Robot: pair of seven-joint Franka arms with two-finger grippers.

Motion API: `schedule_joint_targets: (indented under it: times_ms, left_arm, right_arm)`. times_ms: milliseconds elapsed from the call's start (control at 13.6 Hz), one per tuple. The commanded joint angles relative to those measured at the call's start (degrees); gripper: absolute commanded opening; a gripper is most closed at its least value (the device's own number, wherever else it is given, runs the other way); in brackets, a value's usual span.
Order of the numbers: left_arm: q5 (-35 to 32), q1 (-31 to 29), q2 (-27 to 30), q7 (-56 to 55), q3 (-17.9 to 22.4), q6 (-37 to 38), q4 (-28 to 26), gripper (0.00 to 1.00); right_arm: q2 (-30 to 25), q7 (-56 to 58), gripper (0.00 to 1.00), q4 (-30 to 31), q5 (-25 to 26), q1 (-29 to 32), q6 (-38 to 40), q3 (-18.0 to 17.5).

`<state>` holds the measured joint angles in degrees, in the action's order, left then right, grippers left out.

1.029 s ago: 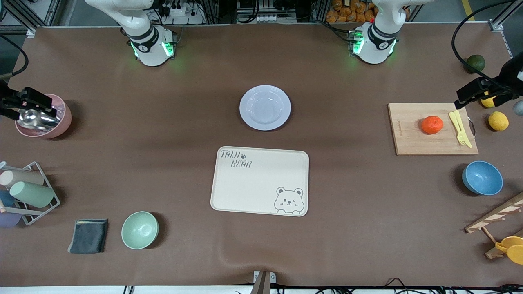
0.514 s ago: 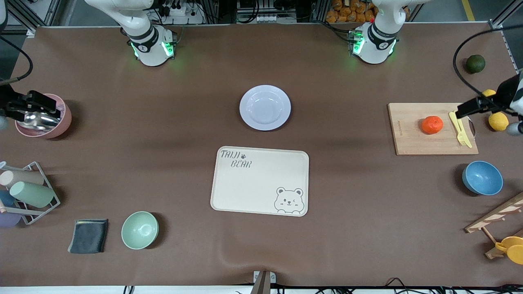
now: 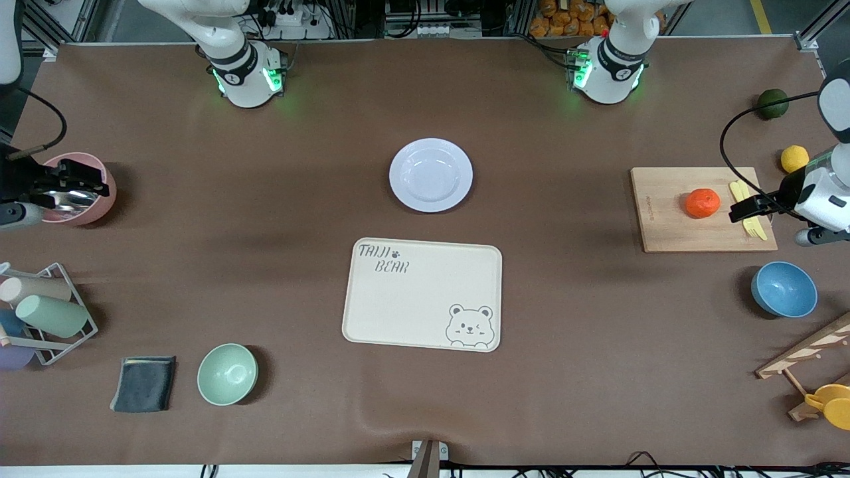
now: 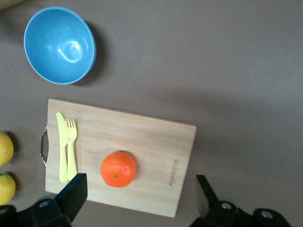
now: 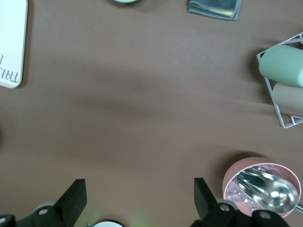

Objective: Place orange and plate with both arms
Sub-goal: 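Reach the left gripper to the orange while the right gripper moves out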

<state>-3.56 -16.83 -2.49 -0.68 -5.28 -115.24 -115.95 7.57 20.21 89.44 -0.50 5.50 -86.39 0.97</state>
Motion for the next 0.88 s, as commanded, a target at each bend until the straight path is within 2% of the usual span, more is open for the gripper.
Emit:
schedule_joint_targets:
  times_ms: [0, 147, 294, 441, 588, 808]
  left_arm:
    - [-1.18, -2.59, 2.93, 1.03, -0.52, -9.44, -9.88, 1.00]
    - [-1.18, -2.95, 3.02, 2.17, -0.44, -14.20, -14.29, 1.00]
    - [-1.27, -4.34, 2.49, 3.31, -0.44, -18.69, -17.80, 1.00]
    - [-1.36, -5.94, 2.49, 4.98, -0.52, -24.66, -22.28, 1.00]
    - [-1.36, -6.90, 1.62, 6.66, -0.44, -26.87, -24.23, 1.00]
    - [-1.45, -7.08, 0.73, 6.84, -0.44, -28.72, -26.25, 1.00]
  right_arm:
    - [1.49, 0.72, 1.00, -0.66, -1.43, 0.30, 0.61, -0.62]
    - [3.76, 0.70, 1.00, -1.54, -1.00, -0.05, 0.08, -0.80]
    - [5.96, 1.67, 1.00, -2.68, 1.54, -1.37, -0.10, -0.89]
    - [8.15, 2.99, 1.00, -2.86, 1.11, -0.76, -0.18, -0.89]
    - [7.99, 3.26, 1.00, -2.86, 2.60, -2.77, -1.84, -0.89]
    - [8.95, 3.08, 1.00, -2.60, 0.25, -2.34, -2.73, -0.97]
